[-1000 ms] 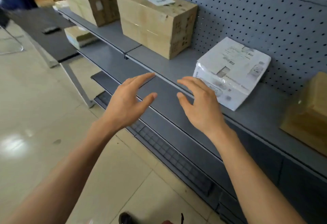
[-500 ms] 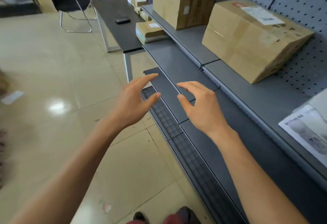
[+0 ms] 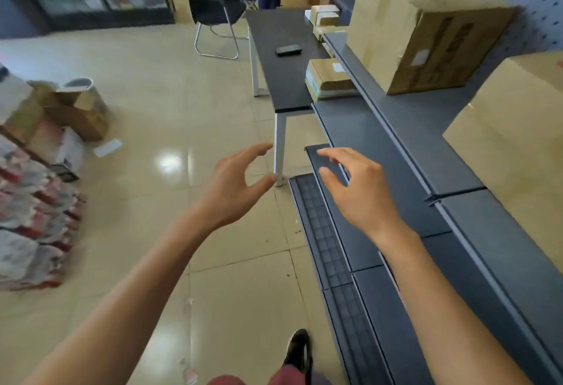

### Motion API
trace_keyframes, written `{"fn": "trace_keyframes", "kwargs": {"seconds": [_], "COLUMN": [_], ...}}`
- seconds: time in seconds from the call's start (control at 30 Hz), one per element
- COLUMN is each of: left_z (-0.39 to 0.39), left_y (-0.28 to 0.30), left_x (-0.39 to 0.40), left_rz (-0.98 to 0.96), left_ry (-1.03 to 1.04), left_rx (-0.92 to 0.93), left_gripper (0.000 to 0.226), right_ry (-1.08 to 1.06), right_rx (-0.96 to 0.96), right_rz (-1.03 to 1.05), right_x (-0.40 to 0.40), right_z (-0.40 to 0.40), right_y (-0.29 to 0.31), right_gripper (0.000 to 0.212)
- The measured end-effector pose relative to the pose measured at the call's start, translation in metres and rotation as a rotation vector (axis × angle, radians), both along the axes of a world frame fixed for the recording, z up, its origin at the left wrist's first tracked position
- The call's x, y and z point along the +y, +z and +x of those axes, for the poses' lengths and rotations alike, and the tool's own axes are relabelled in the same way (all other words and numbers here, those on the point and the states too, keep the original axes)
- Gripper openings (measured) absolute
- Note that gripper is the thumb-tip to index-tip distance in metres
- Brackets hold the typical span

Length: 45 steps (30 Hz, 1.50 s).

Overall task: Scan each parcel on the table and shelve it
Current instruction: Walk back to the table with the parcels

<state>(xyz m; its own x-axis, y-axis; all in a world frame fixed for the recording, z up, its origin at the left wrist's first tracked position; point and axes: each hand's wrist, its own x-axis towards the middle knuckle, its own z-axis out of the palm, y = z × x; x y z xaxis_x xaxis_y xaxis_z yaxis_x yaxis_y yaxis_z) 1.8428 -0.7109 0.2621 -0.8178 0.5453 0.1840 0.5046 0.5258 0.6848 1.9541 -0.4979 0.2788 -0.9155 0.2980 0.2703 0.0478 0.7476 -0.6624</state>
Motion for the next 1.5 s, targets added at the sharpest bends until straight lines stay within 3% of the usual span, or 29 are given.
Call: {"fn": "trace_keyframes", "kwargs": {"seconds": [0.4,1.03,1.3,1.5], "left_z": [-0.101,-0.371,-0.454,-0.539], "left_y": [-0.017,-0.002,-0.023,-0.03], "left_x": [0.019,-0.01,-0.018,0.012], "left_rz": [0.002,0.057,0.046,0.036], "left_ry": [0.183,0.216,0.246,0.221], "left_rx": [-0.075,-0.046,-0.089,-0.122], "left_gripper": [0.056,0.053,0.053,0.052], "right_ry": [0.165,0.166,0.213,0.204], "right_rx": [-0.067,0.004,-0.068,-0.081], "right_rz": [0.006,0.046,-0.004,-0.054], "right_x": [0.035,0.015,0.011,0.035], "right_z": [-0.142,-0.409,-0.506,-0.589], "right_y": [-0.013,0.006,-0.014,-0.032], "right_gripper": [0.032,0.044,0.053,0.072]}}
